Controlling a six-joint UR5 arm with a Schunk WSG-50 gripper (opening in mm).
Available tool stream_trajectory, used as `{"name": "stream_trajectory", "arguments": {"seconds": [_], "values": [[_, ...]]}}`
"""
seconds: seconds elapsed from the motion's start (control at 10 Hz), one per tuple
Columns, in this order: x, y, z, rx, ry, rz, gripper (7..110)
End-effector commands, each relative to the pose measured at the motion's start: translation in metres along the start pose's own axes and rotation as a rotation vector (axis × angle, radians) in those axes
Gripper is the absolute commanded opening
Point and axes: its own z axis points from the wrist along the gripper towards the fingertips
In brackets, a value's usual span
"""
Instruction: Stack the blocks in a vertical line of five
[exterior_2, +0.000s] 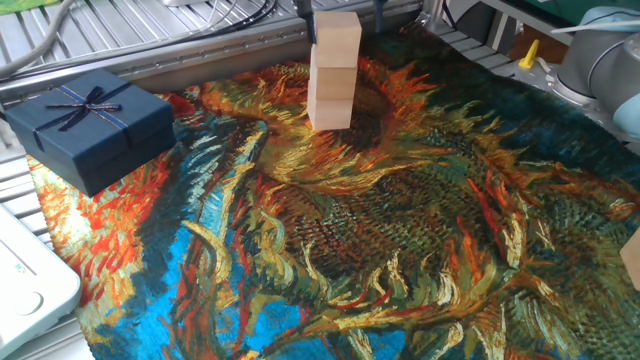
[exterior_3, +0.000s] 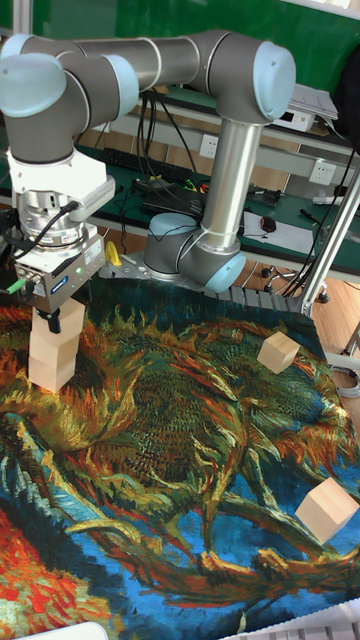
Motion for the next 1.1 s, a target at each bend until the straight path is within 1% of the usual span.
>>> {"name": "stream_trajectory", "arguments": {"seconds": [0.0, 0.2, 0.5, 0.8, 0.9, 1.0], "values": [[-0.002, -0.009, -0.003, 0.046, -0.013, 0.048, 88], [0.003, -0.007, -0.003, 0.036, 0.000, 0.071, 88], [0.010, -0.006, -0.002, 0.033, 0.037, 0.084, 88], [0.009, -0.006, 0.000, 0.021, 0.036, 0.108, 88], [0.013, -0.004, 0.000, 0.018, 0.052, 0.110, 88], [0.018, -0.007, -0.001, 0.029, 0.072, 0.108, 88]]}}
